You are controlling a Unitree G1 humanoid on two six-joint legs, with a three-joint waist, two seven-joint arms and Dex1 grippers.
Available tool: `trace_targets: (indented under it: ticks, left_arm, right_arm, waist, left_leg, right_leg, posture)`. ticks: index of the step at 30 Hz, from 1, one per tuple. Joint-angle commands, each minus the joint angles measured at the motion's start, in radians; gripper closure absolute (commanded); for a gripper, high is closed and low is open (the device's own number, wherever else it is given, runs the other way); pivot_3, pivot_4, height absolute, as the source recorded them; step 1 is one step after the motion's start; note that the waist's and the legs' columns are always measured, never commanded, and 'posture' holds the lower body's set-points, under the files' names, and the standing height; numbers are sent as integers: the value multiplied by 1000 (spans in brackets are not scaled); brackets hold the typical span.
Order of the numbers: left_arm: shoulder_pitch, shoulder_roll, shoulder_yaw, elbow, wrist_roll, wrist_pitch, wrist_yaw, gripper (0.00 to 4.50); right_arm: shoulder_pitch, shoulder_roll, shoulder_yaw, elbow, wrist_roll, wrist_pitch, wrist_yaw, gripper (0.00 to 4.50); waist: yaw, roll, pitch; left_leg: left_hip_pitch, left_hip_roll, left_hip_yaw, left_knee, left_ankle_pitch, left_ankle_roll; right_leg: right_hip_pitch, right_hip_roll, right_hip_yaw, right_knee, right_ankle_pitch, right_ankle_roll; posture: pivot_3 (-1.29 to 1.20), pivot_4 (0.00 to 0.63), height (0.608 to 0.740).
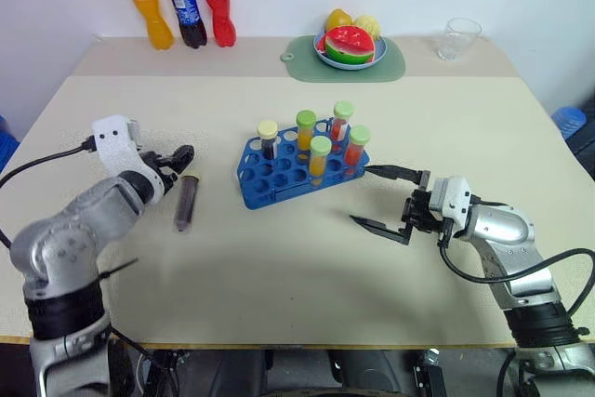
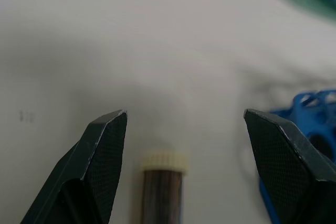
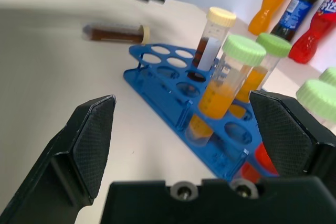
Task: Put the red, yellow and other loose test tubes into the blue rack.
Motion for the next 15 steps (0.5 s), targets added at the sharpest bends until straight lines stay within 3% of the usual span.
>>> trace_targets:
  ticks: [1,6,11,15]
  left_arm:
    - [-72,-19,100,60,-105,163,141,834]
    - [-164,-64,163,147,-138,319,269,834]
    - [-195,-88,172,232,-215,325,424,834]
    - [-233,-126,199,310,-196,325,555,834]
  right_arm:
    - [-15,13,-4,-9,-4,-16,-12,11]
    - [-13,17,0,-2,-9,-23,-13,11]
    - [-3,14,-4,-6,-9,-20,-14,11]
    - [7,13,-6,-12,-11,-19,-19,11]
  waist:
    - [0,0,0]
    - [5,0,0]
    - [21,0,0]
    - [26,-1,0]
  left_leg:
    - [0,0,0,0,0,0]
    - [0,-1,-1,0,2,-3]
    - [0,-1,-1,-1,2,-4]
    - [0,-1,-2,0,4,-9]
  right_leg:
    - [0,0,0,0,0,0]
    - [-1,0,0,0,0,0]
    - [-1,0,0,0,0,0]
    - [-1,0,-1,0,0,0]
  posture:
    - [0,150,740]
    - [0,150,740]
    - [0,150,740]
    - [0,150,740]
